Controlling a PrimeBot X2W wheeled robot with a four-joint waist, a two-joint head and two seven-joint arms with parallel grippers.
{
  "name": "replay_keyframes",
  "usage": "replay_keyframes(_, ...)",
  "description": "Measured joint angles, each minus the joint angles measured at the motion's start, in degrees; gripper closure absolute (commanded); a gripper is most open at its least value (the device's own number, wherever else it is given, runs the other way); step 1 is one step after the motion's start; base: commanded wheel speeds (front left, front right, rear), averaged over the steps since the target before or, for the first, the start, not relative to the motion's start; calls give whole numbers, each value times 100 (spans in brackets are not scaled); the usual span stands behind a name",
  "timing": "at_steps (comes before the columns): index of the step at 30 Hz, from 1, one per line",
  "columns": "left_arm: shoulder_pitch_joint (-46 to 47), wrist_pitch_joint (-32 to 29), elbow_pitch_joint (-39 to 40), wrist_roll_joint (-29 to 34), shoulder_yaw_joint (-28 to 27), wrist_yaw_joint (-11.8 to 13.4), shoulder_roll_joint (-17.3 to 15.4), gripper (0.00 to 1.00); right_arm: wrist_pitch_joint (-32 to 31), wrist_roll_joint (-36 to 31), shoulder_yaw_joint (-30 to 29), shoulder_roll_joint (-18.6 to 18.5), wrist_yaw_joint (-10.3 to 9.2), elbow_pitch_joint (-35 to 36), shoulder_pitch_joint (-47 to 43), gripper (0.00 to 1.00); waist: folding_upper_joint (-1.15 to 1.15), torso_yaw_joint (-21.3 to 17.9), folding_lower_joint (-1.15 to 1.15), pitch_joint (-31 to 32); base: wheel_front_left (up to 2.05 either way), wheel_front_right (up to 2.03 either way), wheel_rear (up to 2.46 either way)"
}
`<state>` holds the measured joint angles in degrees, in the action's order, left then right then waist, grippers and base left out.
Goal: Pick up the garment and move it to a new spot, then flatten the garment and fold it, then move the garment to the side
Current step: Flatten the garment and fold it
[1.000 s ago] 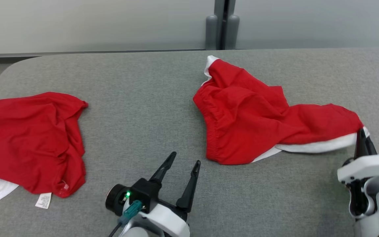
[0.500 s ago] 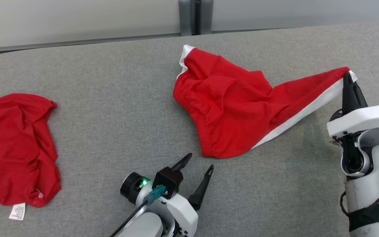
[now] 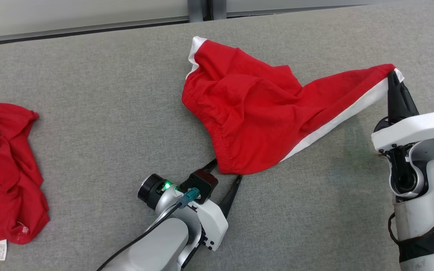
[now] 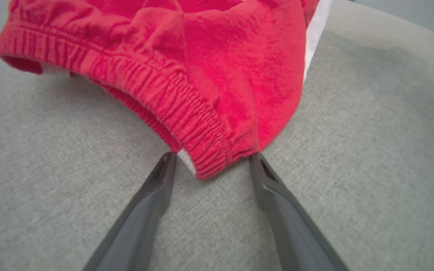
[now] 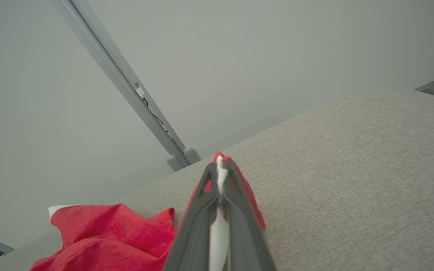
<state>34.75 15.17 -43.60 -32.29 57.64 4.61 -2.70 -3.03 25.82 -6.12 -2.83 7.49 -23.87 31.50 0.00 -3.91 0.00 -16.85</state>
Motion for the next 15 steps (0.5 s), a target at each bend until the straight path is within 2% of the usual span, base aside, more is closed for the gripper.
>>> replay_keyframes(1, 57, 0, -35, -53, 64, 1, -1, 26, -2, 23, 9, 0, 0, 26, -8, 100, 0, -20, 0, -16, 0, 0, 0)
replay_keyframes(2, 104, 1, -60, -125, 119, 0, -2, 100, -4, 37, 14, 0, 0, 45, -18, 100, 0, -37, 0, -32, 0, 0, 0)
replay_keyframes(6, 265, 5, -108, -314, 299, -51, -1, 100, -27, 20, -64, 3, 0, 59, -105, 100, 0, -53, 0, -48, 0, 0, 0)
replay_keyframes(10, 282, -2, -55, -307, 328, -54, -4, 100, 79, -282, -288, 0, 0, 26, -161, 100, 0, 39, 0, 38, 0, 0, 0)
replay_keyframes(15, 140, -3, 136, -204, 36, -103, -5, 100, 242, -486, -567, 1, 0, -144, -350, 100, 0, 227, 0, 297, 0, 0, 0)
